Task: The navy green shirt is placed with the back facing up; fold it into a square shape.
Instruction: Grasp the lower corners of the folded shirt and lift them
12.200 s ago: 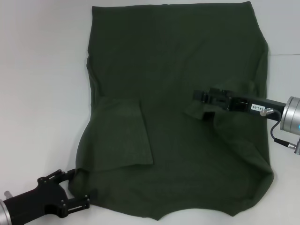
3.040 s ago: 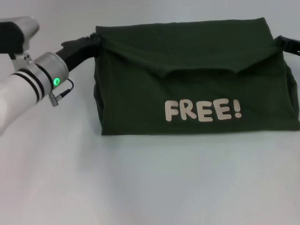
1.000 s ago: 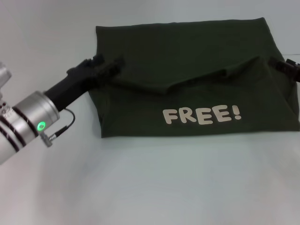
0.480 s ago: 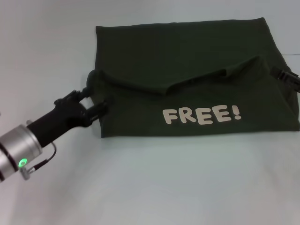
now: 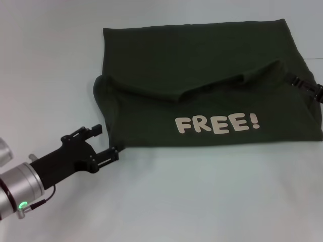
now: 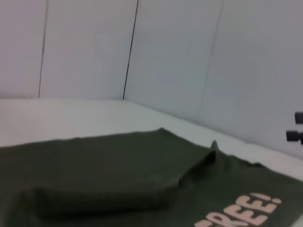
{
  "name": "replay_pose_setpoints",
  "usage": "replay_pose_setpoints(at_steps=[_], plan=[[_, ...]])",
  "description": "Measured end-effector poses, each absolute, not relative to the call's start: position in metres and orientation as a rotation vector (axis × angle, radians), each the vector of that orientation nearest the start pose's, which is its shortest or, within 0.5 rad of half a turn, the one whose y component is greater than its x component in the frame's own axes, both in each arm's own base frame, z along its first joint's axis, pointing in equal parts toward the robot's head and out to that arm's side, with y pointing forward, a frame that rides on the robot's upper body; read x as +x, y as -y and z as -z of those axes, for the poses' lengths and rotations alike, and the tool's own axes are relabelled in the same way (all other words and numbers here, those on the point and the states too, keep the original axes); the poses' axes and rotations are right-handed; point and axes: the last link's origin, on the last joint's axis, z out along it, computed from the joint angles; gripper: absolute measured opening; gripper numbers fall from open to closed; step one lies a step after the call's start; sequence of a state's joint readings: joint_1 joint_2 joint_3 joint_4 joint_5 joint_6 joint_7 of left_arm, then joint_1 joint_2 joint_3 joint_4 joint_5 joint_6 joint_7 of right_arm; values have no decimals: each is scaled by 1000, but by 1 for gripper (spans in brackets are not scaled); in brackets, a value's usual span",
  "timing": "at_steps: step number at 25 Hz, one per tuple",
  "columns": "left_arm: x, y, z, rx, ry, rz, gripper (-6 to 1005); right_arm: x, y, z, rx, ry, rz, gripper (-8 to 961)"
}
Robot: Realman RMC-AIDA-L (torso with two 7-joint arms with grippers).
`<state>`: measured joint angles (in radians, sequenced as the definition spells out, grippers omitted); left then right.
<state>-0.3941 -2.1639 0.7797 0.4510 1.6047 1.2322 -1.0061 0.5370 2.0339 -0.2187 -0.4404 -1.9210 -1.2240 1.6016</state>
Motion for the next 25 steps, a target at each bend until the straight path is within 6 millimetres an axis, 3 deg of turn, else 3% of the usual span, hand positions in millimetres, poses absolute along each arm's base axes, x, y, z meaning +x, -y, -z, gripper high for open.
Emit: replay_pose_setpoints(at_steps=[11,25], plan=[[-304,-329,71,-2323,735,565,800,340,-356,-43,-1864,-1282,-970,899],[-302,-341,74,-2311,728,511,800,341,-357,-45,-1844,-1309,-975,898]])
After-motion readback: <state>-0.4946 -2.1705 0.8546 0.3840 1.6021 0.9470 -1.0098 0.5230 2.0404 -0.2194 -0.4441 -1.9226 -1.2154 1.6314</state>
